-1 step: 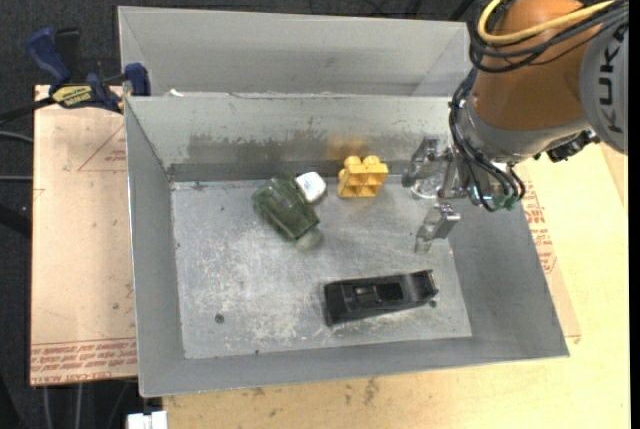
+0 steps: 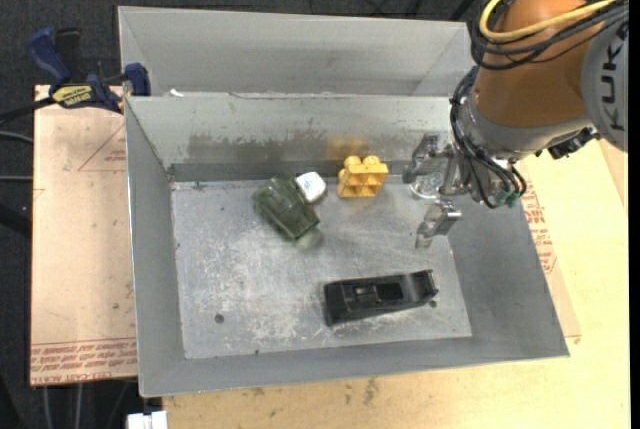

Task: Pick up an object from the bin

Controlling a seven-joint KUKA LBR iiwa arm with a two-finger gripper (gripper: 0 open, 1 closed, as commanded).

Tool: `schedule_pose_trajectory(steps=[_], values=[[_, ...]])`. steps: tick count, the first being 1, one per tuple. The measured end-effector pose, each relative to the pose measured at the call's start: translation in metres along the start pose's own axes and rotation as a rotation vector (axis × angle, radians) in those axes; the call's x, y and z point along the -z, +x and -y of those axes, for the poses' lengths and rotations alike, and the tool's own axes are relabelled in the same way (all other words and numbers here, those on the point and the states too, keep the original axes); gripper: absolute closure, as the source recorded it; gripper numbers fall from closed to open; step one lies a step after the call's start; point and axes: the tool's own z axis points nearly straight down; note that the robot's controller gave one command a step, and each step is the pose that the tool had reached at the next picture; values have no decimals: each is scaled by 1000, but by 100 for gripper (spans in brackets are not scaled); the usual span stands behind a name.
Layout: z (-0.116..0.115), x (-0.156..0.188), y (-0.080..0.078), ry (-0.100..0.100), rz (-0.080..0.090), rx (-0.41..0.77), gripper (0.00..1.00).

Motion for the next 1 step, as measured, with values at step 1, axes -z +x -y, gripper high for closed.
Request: schedule_pose_trajectory(steps=[1], values=[[-18,-75,30,0,3,62,0]])
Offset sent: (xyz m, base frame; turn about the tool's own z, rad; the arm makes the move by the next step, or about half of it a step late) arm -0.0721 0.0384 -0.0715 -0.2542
